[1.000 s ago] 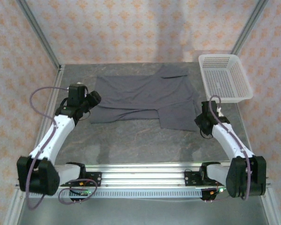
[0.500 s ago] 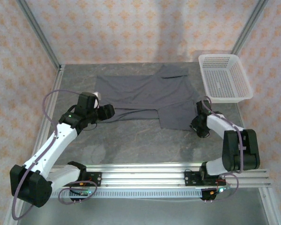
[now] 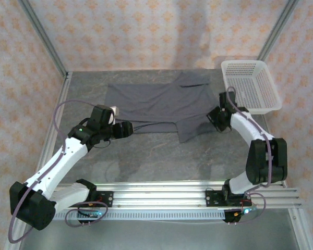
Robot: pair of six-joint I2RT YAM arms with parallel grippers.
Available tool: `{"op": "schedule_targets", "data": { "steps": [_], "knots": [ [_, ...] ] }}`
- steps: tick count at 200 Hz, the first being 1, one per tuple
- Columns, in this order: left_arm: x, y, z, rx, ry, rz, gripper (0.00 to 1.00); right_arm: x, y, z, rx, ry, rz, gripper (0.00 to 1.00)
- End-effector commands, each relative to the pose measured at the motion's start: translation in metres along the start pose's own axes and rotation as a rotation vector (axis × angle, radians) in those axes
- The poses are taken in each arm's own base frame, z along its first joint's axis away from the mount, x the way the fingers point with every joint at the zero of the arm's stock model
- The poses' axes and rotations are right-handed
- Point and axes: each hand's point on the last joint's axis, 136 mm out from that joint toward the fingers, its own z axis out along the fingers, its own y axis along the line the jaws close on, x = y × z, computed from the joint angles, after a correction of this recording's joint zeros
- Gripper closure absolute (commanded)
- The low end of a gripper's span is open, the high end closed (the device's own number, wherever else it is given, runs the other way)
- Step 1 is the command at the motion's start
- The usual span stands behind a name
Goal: Fold the inside-out t-shirt
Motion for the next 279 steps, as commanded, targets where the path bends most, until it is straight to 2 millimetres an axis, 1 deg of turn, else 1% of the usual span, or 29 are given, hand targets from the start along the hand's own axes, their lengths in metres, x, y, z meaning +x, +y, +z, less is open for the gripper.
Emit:
{"op": "schedule_targets", "data": {
  "steps": [1,14,23,42,51,60,72,80,100,113,116,120,124,128,132,134,136,137,141,146,156,169,184,198,214,228,249,264,279],
  "knots": [
    [0.001,-0.001,0.003,-0.009,-0.003,0.003,0.24,-0.037,0.048,0.005,-0.053,-0.055,0.054,1.00],
    [0.002,0.002,0.003,-0.022,0.000,0.000,0.24,-0.063,0.068,0.017,-0.032,-0.085,0.079,1.00],
    [0.003,0.003,0.002,-0.028,0.003,0.000,0.24,-0.078,0.080,0.031,-0.020,-0.094,0.093,1.00],
    [0.005,0.005,-0.001,-0.033,-0.002,-0.005,0.24,-0.102,0.105,0.058,-0.017,-0.097,0.104,1.00],
    [0.006,0.006,-0.002,-0.038,-0.007,-0.005,0.24,-0.110,0.116,0.068,-0.016,-0.094,0.093,0.87],
    [0.006,0.008,-0.003,-0.045,-0.012,-0.006,0.24,-0.118,0.116,0.077,0.021,-0.088,0.081,0.81],
    [0.007,0.011,-0.002,-0.056,-0.014,-0.011,0.24,-0.126,0.121,0.078,0.044,-0.080,0.054,0.70],
    [0.008,0.013,0.000,-0.066,-0.007,-0.013,0.24,-0.129,0.124,0.072,0.048,-0.072,0.033,0.63],
    [0.006,0.016,0.005,-0.092,0.001,-0.023,0.24,-0.119,0.130,0.047,0.022,-0.051,-0.054,0.61],
    [-0.002,0.021,0.010,-0.143,-0.003,-0.039,0.24,-0.102,0.119,0.033,0.007,-0.052,-0.088,0.61],
    [-0.005,0.024,0.012,-0.167,-0.008,-0.048,0.26,-0.098,0.114,0.030,0.004,-0.056,-0.088,0.62],
    [-0.009,0.029,0.013,-0.205,-0.015,-0.053,0.32,-0.091,0.106,0.027,0.005,-0.058,-0.084,0.62],
    [-0.015,0.035,0.014,-0.247,-0.029,-0.088,0.41,-0.085,0.098,0.025,0.000,-0.065,-0.071,0.64],
    [-0.020,0.040,0.016,-0.285,-0.041,-0.106,0.55,-0.080,0.089,0.024,0.000,-0.073,-0.056,0.66],
    [-0.026,0.043,0.018,-0.314,-0.053,-0.119,0.75,-0.074,0.078,0.024,0.002,-0.078,-0.039,0.71],
    [-0.029,0.045,0.020,-0.325,-0.058,-0.125,0.88,-0.071,0.073,0.023,0.003,-0.081,-0.032,0.74],
    [-0.032,0.046,0.022,-0.336,-0.062,-0.130,0.98,-0.068,0.069,0.024,0.003,-0.083,-0.027,0.77],
    [-0.033,0.046,0.023,-0.341,-0.063,-0.133,1.00,-0.066,0.066,0.024,0.003,-0.084,-0.025,0.79],
    [-0.039,0.048,0.028,-0.354,-0.070,-0.145,1.00,-0.060,0.054,0.025,0.011,-0.089,-0.012,0.86],
    [-0.046,0.049,0.035,-0.361,-0.081,-0.157,1.00,-0.053,0.041,0.027,0.026,-0.091,-0.005,0.92],
    [-0.058,0.056,0.055,-0.378,-0.095,-0.192,1.00,-0.043,0.019,0.033,0.067,-0.090,-0.006,1.00],
    [-0.069,0.068,0.082,-0.381,-0.090,-0.259,1.00,-0.034,-0.001,0.045,0.125,-0.068,-0.039,1.00],
    [-0.079,0.080,0.109,-0.394,-0.066,-0.299,1.00,-0.027,-0.014,0.060,0.178,-0.031,-0.076,1.00],
    [-0.087,0.088,0.124,-0.415,-0.062,-0.302,1.00,-0.023,-0.023,0.072,0.215,-0.003,-0.088,1.00],
    [-0.088,0.103,0.138,-0.451,-0.047,-0.328,1.00,-0.018,-0.033,0.084,0.247,0.015,-0.072,1.00],
    [-0.081,0.118,0.147,-0.484,-0.017,-0.368,1.00,-0.013,-0.043,0.089,0.280,0.034,-0.048,1.00],
    [-0.057,0.141,0.152,-0.535,0.034,-0.431,1.00,0.005,-0.056,0.092,0.315,0.085,-0.018,1.00],
    [-0.032,0.155,0.150,-0.566,0.079,-0.470,1.00,0.015,-0.066,0.084,0.332,0.091,-0.028,1.00],
    [-0.009,0.165,0.141,-0.559,0.099,-0.494,1.00,0.026,-0.074,0.072,0.323,0.103,-0.030,1.00]
  ]
}}
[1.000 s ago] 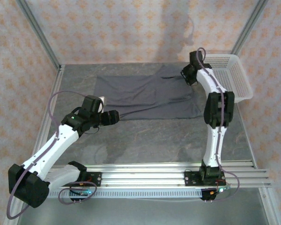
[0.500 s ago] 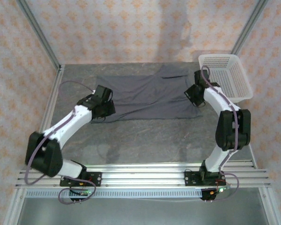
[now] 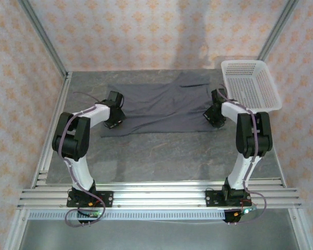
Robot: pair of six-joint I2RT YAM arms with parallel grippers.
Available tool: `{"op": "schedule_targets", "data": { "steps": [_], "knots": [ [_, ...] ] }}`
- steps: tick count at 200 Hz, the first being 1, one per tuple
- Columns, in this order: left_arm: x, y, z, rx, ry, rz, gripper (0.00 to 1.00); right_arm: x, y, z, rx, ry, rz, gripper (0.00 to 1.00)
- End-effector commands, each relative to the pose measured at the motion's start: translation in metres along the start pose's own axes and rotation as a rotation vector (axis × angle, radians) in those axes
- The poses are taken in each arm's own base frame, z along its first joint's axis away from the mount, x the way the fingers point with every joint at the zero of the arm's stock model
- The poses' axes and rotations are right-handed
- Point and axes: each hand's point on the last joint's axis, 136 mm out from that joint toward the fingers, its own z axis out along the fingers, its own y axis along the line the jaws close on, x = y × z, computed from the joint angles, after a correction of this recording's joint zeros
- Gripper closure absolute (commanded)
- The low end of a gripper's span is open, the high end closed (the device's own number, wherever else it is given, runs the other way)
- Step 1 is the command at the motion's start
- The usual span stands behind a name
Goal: Fold the inside-out t-shirt
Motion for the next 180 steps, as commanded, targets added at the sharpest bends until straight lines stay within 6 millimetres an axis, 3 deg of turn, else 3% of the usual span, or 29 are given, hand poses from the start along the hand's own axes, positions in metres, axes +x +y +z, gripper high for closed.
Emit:
{"op": "schedule_targets", "data": {
  "steps": [1,40,84,118,131,147,170,180],
  "knots": [
    [0.027,0.048,0.006,-0.080,0.051,-0.063,1.00,0.035,-0.041,-0.001,0.103,0.063,-0.001,1.00],
    [0.056,0.101,-0.027,-0.098,0.038,-0.096,1.00,0.077,-0.071,-0.015,0.133,0.108,-0.045,1.00],
    [0.111,0.136,-0.053,-0.047,0.068,-0.137,1.00,0.114,-0.107,-0.036,0.246,0.053,-0.140,1.00],
    [0.128,0.147,-0.070,0.011,0.033,-0.126,1.00,0.126,-0.131,-0.051,0.216,0.018,-0.120,1.00],
    [0.127,0.144,-0.079,0.042,0.010,-0.112,1.00,0.117,-0.121,-0.063,0.182,-0.016,-0.158,1.00],
    [0.111,0.130,-0.096,0.112,-0.056,-0.099,0.99,0.093,-0.093,-0.088,0.141,-0.090,-0.216,0.93],
    [0.065,0.097,-0.131,0.238,-0.225,-0.079,0.65,0.045,-0.033,-0.117,0.049,-0.243,-0.282,0.77],
    [0.043,0.085,-0.142,0.259,-0.293,-0.067,0.55,0.023,-0.007,-0.123,0.027,-0.304,-0.307,0.63]
  ]
}}
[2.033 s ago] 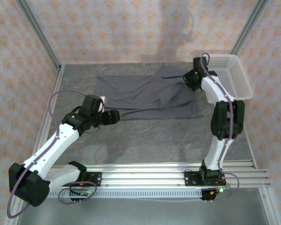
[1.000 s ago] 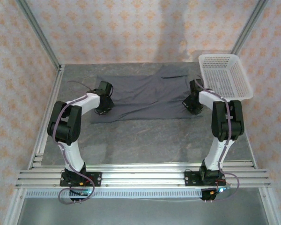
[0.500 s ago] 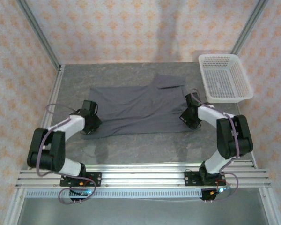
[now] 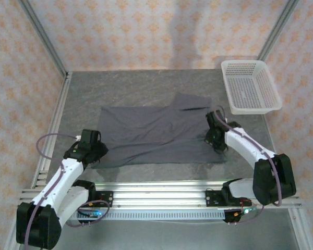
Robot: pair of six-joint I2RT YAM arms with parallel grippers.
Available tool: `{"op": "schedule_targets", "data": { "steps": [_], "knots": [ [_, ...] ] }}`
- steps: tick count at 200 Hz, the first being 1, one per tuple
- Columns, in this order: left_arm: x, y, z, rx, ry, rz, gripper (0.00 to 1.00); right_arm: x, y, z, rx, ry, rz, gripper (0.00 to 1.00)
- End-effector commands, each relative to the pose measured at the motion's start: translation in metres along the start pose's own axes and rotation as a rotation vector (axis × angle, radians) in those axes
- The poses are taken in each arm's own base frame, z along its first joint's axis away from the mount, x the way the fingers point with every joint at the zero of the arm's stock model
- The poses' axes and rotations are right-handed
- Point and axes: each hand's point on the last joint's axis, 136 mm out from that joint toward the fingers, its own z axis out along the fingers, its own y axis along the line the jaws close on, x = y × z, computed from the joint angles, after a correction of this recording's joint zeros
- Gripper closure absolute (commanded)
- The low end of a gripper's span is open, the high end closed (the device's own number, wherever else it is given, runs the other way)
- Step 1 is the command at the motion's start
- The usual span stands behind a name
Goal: Fold the inside-out t-shirt
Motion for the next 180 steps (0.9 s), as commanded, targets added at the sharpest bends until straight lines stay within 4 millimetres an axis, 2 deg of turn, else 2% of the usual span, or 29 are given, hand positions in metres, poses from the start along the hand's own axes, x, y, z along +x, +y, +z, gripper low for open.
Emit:
{"op": "schedule_targets", "data": {
  "steps": [1,9,27,32,65,105,142,153,180],
  "knots": [
    [-0.054,-0.044,-0.024,0.103,-0.175,0.039,0.54,-0.075,0.041,-0.027,-0.030,-0.221,-0.084,0.61],
    [-0.070,-0.055,-0.027,0.098,-0.208,0.061,0.51,-0.095,0.056,-0.024,-0.028,-0.260,-0.098,0.55],
    [-0.098,-0.076,-0.020,0.057,-0.232,0.123,0.48,-0.136,0.084,-0.007,0.004,-0.288,-0.126,0.54],
    [-0.104,-0.081,-0.016,0.045,-0.227,0.135,0.49,-0.145,0.088,0.004,0.034,-0.279,-0.129,0.54],
    [-0.122,-0.104,-0.007,0.059,-0.229,0.164,0.45,-0.183,0.108,0.052,0.103,-0.218,-0.126,0.53],
    [-0.119,-0.099,0.002,0.035,-0.210,0.171,0.43,-0.195,0.111,0.094,0.133,-0.147,-0.123,0.52],
    [-0.114,-0.096,0.010,0.023,-0.186,0.174,0.43,-0.202,0.126,0.115,0.116,-0.135,-0.164,0.52],
    [-0.113,-0.096,0.011,0.021,-0.183,0.174,0.43,-0.205,0.130,0.120,0.120,-0.127,-0.181,0.55],
    [-0.113,-0.092,0.012,-0.001,-0.183,0.177,0.42,-0.212,0.140,0.127,0.117,-0.101,-0.195,0.70]
  ]
}}
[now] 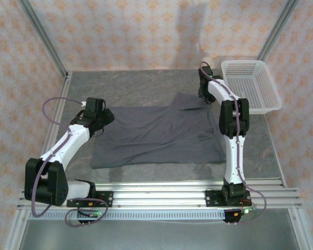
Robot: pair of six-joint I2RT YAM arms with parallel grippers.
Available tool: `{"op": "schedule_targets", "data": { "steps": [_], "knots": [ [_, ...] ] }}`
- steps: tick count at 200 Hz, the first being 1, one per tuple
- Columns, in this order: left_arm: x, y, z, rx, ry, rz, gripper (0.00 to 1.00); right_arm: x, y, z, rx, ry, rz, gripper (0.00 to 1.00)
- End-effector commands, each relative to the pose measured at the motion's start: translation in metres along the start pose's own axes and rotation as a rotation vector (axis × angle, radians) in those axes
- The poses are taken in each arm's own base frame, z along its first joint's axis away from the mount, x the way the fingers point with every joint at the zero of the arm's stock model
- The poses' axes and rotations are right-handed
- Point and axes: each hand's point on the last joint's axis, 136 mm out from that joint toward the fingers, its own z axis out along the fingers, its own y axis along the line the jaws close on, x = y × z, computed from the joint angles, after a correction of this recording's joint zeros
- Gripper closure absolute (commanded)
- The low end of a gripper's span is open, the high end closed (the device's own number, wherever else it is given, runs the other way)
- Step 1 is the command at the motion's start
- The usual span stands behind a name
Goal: Fold the inside-out t-shirt
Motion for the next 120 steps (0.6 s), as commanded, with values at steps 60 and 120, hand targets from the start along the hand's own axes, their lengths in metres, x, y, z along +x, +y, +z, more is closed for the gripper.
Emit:
{"op": "schedule_targets", "data": {
  "steps": [60,120],
  "knots": [
    [-0.008,0.003,-0.003,-0.026,-0.030,0.010,0.42,-0.001,-0.018,0.003,0.121,0.053,-0.034,0.42],
    [-0.007,-0.003,-0.002,0.006,-0.023,0.005,0.42,0.017,-0.015,0.023,0.080,0.106,-0.038,0.48]
  ]
}}
